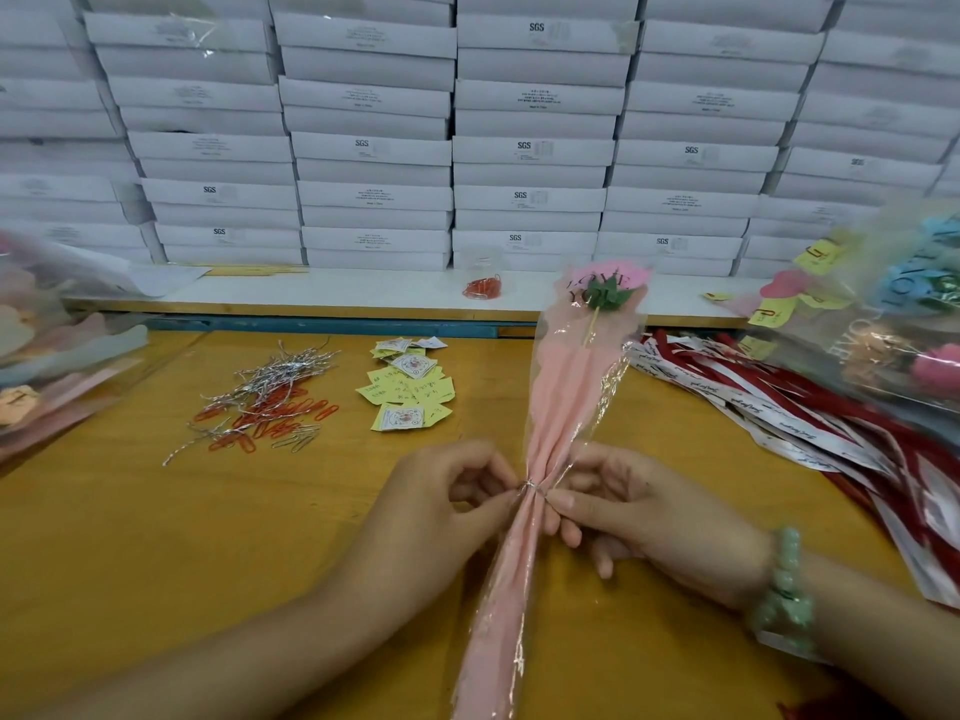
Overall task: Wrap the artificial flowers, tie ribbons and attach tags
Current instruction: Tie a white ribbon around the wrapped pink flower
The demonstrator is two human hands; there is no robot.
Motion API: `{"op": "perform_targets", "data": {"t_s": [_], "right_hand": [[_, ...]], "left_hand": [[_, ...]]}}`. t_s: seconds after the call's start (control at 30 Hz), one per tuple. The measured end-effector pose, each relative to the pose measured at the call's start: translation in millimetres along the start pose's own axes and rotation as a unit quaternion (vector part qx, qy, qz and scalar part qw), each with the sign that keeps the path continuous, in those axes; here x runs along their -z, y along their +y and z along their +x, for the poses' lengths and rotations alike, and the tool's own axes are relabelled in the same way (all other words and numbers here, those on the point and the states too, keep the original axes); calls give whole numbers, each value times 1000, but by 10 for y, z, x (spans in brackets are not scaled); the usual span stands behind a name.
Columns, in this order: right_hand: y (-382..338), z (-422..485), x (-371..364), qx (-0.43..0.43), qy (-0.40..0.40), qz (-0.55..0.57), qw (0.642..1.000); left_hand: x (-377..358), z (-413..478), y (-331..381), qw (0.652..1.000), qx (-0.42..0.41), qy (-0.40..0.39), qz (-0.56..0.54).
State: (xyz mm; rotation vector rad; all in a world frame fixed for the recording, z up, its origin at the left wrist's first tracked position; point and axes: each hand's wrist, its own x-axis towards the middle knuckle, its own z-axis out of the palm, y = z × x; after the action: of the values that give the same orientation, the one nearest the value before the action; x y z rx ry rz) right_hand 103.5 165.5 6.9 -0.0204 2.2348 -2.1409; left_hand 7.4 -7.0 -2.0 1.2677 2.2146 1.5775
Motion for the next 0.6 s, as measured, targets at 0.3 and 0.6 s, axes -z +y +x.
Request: {"op": "perform_targets", "data": {"t_s": [0.3, 0.6], "right_hand": [[45, 29, -56, 53, 55, -54, 996], [72, 21, -65, 63, 79, -82, 992]], "left_hand": [[-16, -12, 20, 991, 72, -28, -111], [-18, 1, 12, 998, 38, -11, -38]]}}
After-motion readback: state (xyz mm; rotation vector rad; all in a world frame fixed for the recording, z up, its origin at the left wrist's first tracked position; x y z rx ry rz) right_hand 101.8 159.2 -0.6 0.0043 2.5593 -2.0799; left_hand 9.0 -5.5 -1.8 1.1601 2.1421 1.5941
